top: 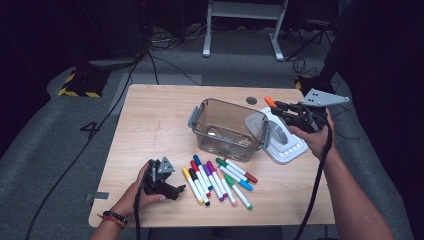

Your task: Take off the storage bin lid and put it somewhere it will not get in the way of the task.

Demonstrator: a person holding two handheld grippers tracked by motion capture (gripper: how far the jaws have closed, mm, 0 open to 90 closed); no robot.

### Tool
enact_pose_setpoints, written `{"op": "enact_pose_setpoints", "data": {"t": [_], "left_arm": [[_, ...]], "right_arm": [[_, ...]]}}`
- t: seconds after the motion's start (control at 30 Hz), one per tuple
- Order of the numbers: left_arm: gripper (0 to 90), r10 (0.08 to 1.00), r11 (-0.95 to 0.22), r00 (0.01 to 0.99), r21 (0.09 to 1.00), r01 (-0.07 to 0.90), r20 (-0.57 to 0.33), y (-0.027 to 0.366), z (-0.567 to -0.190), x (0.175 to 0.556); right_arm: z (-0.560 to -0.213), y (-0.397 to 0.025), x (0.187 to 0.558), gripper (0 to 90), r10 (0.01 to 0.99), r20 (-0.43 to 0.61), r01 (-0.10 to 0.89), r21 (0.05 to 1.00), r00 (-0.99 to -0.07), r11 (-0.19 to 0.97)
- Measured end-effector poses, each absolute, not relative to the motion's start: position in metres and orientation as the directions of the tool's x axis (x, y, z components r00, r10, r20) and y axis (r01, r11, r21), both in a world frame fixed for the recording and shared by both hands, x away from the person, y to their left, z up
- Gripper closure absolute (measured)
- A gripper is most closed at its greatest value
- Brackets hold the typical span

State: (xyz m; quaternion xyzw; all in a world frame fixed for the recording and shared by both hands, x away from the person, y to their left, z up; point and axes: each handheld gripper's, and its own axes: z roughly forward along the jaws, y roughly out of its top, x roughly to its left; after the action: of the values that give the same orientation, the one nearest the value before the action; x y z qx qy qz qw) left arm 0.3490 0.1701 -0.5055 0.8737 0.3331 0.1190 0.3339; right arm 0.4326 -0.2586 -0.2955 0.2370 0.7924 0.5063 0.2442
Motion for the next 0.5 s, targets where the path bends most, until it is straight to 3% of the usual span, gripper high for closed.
{"op": "enact_pose_setpoints", "data": {"t": [0.5], "left_arm": [[0.5,0.661,-0.557,0.751,0.662,0.502,-0.013,0.17,-0.505,0.349]], "right_arm": [[-0.3,-0.189,0.453,74.7,0.551,-0.133,0.164,0.874,-0.824,0.457]]}}
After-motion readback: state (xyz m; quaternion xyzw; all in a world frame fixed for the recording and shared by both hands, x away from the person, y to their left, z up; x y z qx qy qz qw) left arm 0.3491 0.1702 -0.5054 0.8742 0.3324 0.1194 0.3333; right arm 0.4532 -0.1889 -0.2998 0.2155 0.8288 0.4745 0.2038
